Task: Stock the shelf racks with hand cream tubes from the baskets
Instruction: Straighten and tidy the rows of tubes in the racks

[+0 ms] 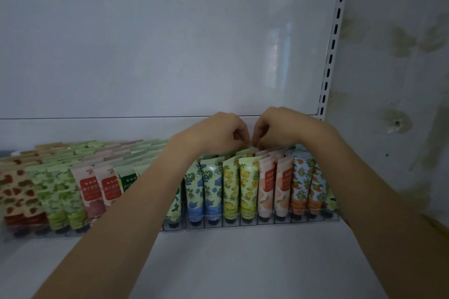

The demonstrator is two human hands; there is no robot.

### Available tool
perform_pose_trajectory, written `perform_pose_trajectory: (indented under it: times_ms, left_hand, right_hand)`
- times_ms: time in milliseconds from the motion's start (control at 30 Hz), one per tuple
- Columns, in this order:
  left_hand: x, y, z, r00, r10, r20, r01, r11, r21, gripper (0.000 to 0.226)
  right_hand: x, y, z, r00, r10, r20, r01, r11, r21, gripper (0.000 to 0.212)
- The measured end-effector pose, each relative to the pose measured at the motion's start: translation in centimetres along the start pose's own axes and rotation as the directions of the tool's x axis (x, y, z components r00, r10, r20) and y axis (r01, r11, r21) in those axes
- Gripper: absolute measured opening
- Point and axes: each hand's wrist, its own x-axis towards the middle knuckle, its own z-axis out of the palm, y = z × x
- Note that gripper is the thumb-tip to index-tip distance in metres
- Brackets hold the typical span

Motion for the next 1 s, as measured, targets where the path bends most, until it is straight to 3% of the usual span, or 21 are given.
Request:
perform_pose_trajectory:
  times_ms: [167, 367, 500, 567, 667, 833, 1000]
  left_hand:
    - [0.0, 0.0, 0.1, 1.000, -0.021, -0.005, 0.021, 0.999, -0.027, 0.018]
    - [-0.1, 0.0, 0.1, 0.999, -0.043, -0.013, 0.043, 0.999, -0.028, 0.018]
    - [0.0, 0.1, 0.1, 0.999, -0.049, -0.005, 0.048, 0.998, -0.032, 0.018]
    - [0.0, 0.1, 0.1, 0.999, -0.050, 0.002, 0.050, 0.998, -0.043, 0.019]
    - [-0.1, 0.1, 0.1, 0.999, -0.048, -0.001, 0.048, 0.998, -0.042, 0.020]
    - [0.1, -0.1, 0.3, 1.000, -0.020, -0.024, 0.019, 1.000, -0.023, 0.021]
    - [0.3, 0.3, 0.5, 0.999, 0.049, -0.007, -0.049, 0.999, -0.023, 0.022]
  right_hand:
    - [0.3, 0.4, 0.3, 0.998, 0.002, -0.061, -0.002, 1.000, -0.007, 0.014]
    - [0.5, 0.4, 0.5, 1.000, -0.013, 0.000, 0.012, 0.997, -0.075, 0.011]
    - [-0.2, 0.8, -1.1, 0.995, -0.069, -0.066, 0.069, 0.998, 0.004, 0.018]
    - [-0.5, 0.6, -1.3, 0.996, -0.085, -0.032, 0.086, 0.996, 0.015, 0.018]
    - [-0.3, 0.2, -0.4, 0.998, -0.056, 0.040, 0.058, 0.997, -0.043, 0.014]
    - [-0.7, 1.4, -2.0, 0.999, -0.024, -0.023, 0.024, 1.000, -0.008, 0.016]
    - [-0.4, 2.1, -1.5, 0.989, 0.088, 0.120, -0.079, 0.994, -0.074, 0.017]
